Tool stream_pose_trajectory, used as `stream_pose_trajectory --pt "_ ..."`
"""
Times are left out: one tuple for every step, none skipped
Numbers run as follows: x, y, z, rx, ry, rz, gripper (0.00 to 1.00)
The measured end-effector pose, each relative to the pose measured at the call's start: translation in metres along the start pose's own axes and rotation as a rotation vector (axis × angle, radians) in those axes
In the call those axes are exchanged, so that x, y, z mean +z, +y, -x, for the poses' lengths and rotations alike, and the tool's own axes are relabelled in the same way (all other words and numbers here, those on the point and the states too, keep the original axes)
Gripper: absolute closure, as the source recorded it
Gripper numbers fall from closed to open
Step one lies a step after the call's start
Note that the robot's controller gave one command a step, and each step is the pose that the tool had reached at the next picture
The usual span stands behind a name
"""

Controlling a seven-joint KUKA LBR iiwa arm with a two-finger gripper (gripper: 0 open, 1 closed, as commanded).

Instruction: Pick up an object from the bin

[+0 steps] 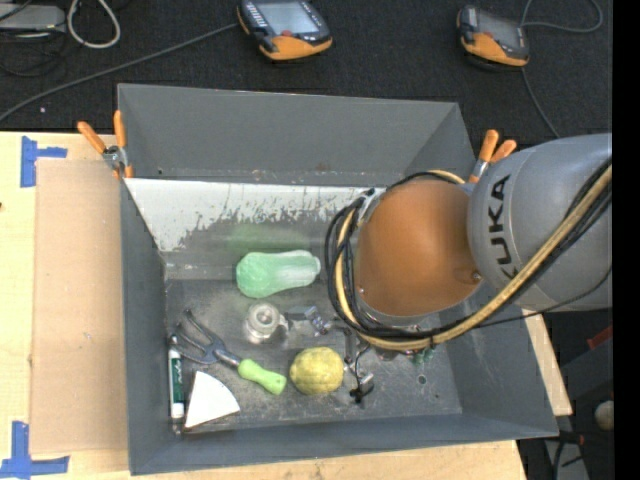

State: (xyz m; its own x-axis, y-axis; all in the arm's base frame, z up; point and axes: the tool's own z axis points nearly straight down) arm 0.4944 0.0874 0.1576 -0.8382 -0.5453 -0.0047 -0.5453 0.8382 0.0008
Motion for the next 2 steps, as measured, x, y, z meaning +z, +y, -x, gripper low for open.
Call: stream_pose_trajectory --pt "0.011 -0.004 -0.001 -0.152 -0.001 0.0 0.0" --pt "0.021 -0.001 -0.005 0.151 0.0 0.0 0.0"
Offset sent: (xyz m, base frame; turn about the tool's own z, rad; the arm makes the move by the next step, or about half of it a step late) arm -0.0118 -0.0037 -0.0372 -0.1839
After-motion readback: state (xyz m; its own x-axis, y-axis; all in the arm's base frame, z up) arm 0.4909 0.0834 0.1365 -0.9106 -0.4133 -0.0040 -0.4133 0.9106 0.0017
